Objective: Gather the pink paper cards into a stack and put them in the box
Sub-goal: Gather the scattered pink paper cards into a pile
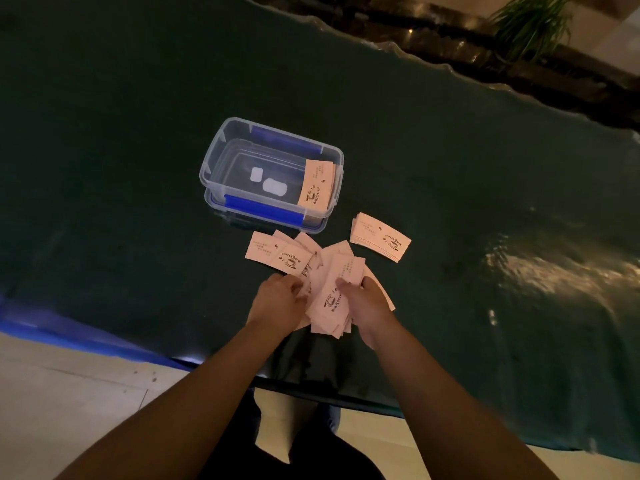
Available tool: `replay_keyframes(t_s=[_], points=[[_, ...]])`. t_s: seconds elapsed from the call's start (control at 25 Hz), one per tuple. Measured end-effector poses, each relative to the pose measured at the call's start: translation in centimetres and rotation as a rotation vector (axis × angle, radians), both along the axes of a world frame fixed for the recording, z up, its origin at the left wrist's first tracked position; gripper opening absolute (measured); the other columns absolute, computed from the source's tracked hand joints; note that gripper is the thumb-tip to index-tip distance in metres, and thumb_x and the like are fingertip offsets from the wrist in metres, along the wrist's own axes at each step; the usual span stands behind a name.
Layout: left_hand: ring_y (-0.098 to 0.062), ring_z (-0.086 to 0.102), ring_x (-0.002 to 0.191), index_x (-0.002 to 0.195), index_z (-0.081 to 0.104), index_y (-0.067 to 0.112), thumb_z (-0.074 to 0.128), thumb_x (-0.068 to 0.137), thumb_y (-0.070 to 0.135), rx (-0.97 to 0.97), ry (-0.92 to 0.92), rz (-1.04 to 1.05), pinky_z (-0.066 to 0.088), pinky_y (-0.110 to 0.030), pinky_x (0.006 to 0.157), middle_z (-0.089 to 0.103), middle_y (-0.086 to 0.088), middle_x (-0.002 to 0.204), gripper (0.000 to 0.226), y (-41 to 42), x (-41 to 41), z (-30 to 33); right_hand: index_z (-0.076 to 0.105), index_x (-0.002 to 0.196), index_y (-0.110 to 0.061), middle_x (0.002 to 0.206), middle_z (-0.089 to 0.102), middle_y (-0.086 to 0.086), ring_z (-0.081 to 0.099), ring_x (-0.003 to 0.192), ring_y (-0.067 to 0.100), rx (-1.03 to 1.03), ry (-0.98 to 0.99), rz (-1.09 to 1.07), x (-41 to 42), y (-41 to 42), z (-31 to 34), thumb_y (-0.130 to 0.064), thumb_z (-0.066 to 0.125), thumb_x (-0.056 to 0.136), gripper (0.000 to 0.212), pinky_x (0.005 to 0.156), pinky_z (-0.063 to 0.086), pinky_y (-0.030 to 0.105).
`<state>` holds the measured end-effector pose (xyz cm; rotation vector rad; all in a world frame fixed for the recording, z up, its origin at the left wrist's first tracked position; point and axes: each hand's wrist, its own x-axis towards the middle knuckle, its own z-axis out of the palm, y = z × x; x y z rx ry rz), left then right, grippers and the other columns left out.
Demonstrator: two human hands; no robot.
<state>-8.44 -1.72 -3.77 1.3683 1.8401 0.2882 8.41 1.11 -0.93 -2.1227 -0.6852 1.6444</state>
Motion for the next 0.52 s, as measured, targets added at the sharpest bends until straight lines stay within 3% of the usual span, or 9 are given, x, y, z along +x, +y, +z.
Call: replay_keyframes(t_s=[0.2,0.32,0.44,0.52], points=[[-0.026,0.056,0.123,0.141,0.062,0.022,0.064,0.098,0.012,-0.039,-0.089,-0.052,0.052,-0.045,0.106,0.058,-0.008,0.131,0.045,-0.3,0.4,-0.1,0.052,0.148,-0.024,0.144,0.065,0.003,0.070,0.095,0.016,0.009,0.015,-0.119,-0.7,-0.2,-0.3,-0.030,0.070,0.100,0.052,0.070,0.061,0.037],[-0.022,0.060,0.115,0.135,0.065,0.025,0.070,0.094,0.009,-0.063,-0.130,-0.060,0.054,-0.037,0.100,0.059,-0.006,0.126,0.045,-0.6,0.8,0.0,0.049,0.150,-0.026,0.143,0.064,0.004,0.066,0.089,0.014,-0.027,-0.020,-0.133,-0.4,0.1,-0.1,-0.029,0.073,0.098,0.058,0.072,0.061,0.040],[-0.018,0.064,0.108,0.127,0.068,0.022,0.066,0.095,0.007,-0.058,-0.184,-0.022,0.057,-0.032,0.091,0.066,-0.004,0.122,0.036,-0.6,1.0,0.2,0.059,0.141,-0.022,0.117,0.072,0.001,0.069,0.087,0.016,-0.057,0.004,-0.134,-0.3,0.0,0.1,-0.028,0.073,0.098,0.046,0.070,0.059,0.039],[-0.019,0.064,0.113,0.131,0.066,0.021,0.060,0.098,0.006,-0.081,-0.185,-0.010,0.056,-0.033,0.094,0.067,-0.003,0.124,0.037,-0.5,1.3,0.3,0.061,0.137,-0.022,0.108,0.070,0.000,0.070,0.086,0.017,-0.052,-0.001,-0.145,-0.4,-0.5,0.1,-0.027,0.072,0.098,0.040,0.064,0.057,0.036]])
